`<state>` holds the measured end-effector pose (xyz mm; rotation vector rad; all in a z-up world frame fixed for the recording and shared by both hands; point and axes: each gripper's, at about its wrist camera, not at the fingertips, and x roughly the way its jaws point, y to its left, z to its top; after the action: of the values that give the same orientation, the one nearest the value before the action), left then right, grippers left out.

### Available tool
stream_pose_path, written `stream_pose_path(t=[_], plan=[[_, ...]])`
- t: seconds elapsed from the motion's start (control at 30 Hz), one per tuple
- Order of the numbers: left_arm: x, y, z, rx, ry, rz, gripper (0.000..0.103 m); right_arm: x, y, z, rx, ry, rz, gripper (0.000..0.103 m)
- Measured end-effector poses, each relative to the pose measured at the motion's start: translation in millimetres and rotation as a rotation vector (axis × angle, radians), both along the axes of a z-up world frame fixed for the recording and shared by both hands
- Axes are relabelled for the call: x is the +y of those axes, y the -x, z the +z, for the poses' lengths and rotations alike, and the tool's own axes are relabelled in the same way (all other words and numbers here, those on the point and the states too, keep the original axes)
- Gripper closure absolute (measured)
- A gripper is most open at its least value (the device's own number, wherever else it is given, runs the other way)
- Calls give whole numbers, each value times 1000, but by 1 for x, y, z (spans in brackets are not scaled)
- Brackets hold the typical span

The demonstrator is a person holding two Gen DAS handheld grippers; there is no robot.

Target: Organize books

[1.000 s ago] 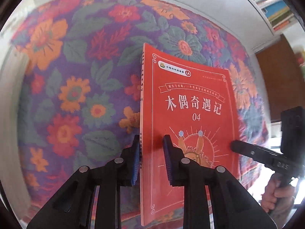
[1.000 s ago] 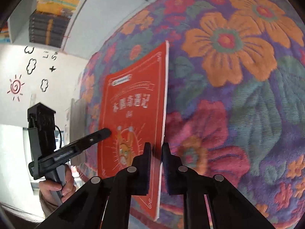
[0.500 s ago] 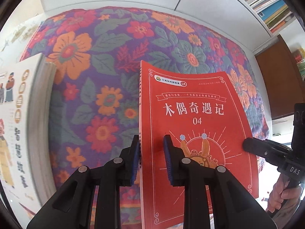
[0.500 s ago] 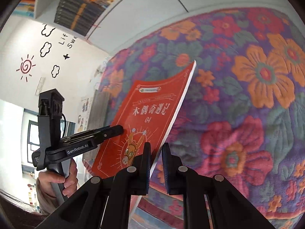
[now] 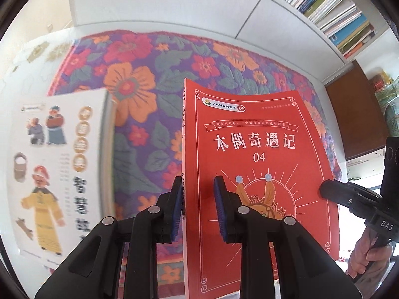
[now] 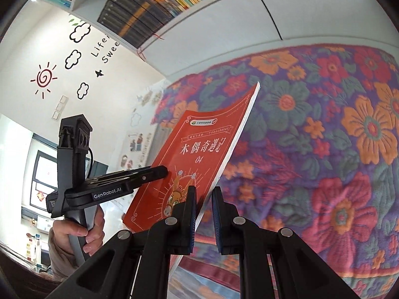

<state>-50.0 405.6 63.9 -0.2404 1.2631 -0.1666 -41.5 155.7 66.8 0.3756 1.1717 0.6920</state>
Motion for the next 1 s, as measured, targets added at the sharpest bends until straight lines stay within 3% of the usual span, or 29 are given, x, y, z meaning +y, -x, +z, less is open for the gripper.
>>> stream_pose_path(t=[0.4, 1.0], plan=[[67, 2, 31, -63, -6, 25, 81, 68, 1, 36, -73, -33, 22, 90], [187, 26, 28, -73, -25, 211, 80, 198, -6, 31, -55, -72, 151, 90]])
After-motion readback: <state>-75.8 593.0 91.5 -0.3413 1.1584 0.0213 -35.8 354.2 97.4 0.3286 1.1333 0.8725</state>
